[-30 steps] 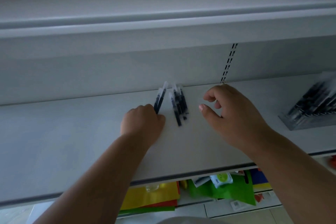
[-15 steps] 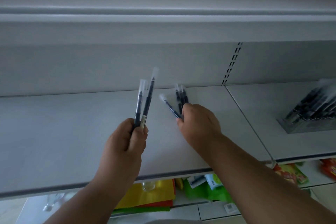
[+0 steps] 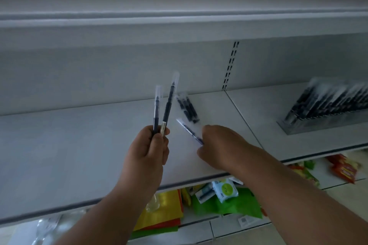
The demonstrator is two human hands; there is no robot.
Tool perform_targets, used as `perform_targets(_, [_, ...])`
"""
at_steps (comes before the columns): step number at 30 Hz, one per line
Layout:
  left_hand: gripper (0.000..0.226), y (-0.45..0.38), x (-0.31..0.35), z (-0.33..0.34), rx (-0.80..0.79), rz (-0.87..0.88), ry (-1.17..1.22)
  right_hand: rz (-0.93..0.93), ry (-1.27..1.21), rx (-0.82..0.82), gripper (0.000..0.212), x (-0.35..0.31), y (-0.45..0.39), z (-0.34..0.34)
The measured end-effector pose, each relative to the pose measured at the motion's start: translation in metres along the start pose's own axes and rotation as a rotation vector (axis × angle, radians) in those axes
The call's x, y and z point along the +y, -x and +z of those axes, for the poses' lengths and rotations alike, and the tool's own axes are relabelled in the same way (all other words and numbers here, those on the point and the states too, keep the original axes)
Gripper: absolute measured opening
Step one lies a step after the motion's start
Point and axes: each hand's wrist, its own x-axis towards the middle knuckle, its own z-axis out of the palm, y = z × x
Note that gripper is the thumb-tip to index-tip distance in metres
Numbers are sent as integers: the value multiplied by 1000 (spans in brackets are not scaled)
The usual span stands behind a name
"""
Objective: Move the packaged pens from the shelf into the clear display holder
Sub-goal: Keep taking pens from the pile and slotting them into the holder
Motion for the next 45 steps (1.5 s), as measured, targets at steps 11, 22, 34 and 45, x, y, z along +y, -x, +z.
perform_targets(11, [25, 53, -11, 137, -178, -78, 76, -25, -683, 481, 14, 142, 102, -42])
perform_targets(22, [27, 162, -28, 375, -348, -11, -123, 103, -699, 764, 12, 364, 251, -99])
perform_targets(34, [17, 129, -37, 523, -498, -71, -33, 249, -665, 860, 8, 507, 224, -134])
perform_targets(45, [26, 85, -49, 620, -401, -97, -37, 200, -537, 897, 9, 625, 154, -187])
